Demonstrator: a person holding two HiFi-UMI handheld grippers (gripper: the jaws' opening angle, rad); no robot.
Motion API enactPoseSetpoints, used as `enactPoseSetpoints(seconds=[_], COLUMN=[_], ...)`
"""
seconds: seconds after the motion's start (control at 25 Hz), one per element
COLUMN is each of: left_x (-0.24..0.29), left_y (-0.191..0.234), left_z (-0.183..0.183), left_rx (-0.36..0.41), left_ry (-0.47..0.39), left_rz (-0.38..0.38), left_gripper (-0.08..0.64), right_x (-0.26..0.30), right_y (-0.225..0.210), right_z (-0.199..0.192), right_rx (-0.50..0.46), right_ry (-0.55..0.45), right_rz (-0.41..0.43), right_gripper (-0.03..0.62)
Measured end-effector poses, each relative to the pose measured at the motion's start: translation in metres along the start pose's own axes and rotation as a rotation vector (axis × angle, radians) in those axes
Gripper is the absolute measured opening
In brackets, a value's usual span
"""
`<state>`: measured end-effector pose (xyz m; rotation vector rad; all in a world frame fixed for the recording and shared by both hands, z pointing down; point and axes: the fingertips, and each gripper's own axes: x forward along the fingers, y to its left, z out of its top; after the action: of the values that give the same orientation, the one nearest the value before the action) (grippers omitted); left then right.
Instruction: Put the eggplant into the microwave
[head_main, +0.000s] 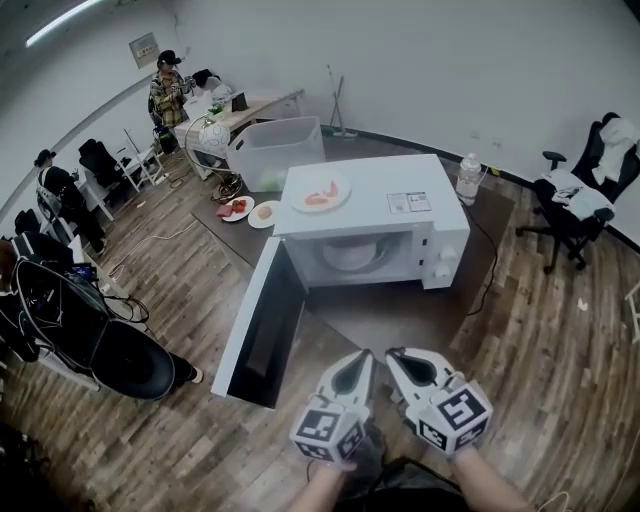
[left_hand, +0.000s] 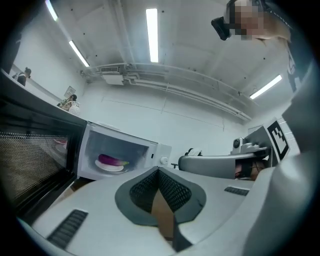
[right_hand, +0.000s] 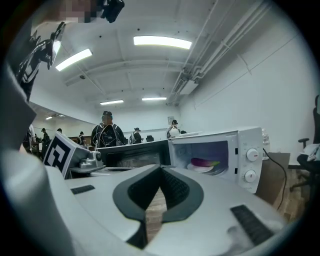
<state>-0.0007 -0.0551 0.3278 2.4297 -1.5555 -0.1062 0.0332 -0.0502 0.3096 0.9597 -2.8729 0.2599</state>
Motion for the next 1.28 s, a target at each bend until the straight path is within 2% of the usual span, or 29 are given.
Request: enactPoseSetpoints(seconds=[0.52,1.0,1.28], left_x=[-0.024,-0.032,-0.054], left_y=[-0.001,-0.005,0.000], left_z=[-0.004,-0.004,-0.009], left_rx=[0.015,-0.012,-0.030], left_ry=[0.045,0.062,0.074], left_rz=[0.021,-0.035,-0.029], left_gripper=[0.000,0.000,0.000], right_x=[-0.007,-0.017,-0.020], right_y=[0.021,0.028,0.048], right_z=[0.003,-0.006,-0.011], right_rx=[0.000,0.005,0.007], right_ry=[-0.021,0.032,0.049], right_rz=[0.022,-0.044,-0.045], right_gripper=[0.002,0.002,0.002])
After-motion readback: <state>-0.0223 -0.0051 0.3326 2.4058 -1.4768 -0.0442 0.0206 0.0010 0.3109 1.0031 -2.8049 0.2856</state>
